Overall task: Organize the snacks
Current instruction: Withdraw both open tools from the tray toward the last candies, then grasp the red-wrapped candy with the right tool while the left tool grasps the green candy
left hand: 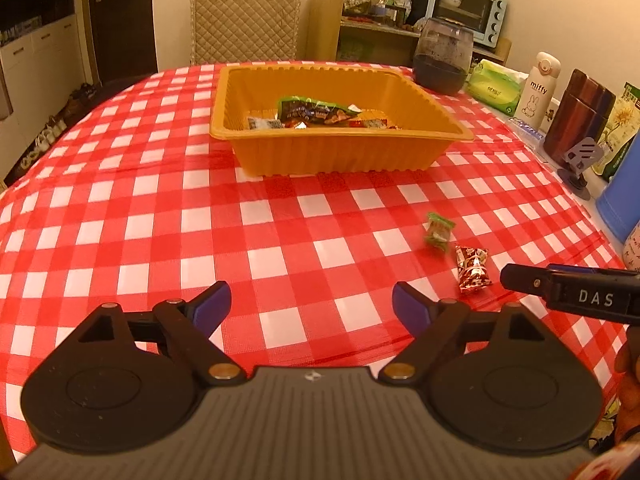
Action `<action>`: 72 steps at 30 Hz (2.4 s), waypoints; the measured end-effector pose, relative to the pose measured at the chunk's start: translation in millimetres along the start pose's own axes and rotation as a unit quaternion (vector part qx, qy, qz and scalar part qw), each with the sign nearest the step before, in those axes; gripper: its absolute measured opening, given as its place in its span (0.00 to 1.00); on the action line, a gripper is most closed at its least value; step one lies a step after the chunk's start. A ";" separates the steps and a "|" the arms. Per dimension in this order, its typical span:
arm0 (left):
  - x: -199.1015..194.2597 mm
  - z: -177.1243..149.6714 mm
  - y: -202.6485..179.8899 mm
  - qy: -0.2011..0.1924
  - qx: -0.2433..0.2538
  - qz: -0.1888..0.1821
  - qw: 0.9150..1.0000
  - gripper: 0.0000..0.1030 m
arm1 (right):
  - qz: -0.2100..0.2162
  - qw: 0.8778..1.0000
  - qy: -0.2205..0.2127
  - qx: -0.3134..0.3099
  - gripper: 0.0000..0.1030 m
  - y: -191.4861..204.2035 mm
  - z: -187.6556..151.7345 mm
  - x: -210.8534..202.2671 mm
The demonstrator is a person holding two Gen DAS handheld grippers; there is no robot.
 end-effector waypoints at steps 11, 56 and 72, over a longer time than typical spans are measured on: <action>9.3 4.6 -2.7 0.017 0.001 0.001 1.000 0.84 | 0.008 1.000 -0.011 -0.003 0.63 4.5 1.1 13.0; 61.8 29.7 -101.0 -0.039 0.093 -0.111 0.989 0.42 | -0.065 0.996 -0.038 0.050 0.20 -33.5 11.5 13.1; 68.1 28.7 -115.9 -0.028 0.116 -0.098 0.988 0.17 | -0.058 0.996 -0.041 0.057 0.20 -35.7 12.9 13.8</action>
Point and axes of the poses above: each gripper's, at about its wrist camera, not at the fingertips, and x roughly the way its jaws point, y to its left, z to its top, the point moved 1 cm from there along x, roughly the way its jaws point, and after that the axes turned 14 degrees about z, right-handed, at the moved point
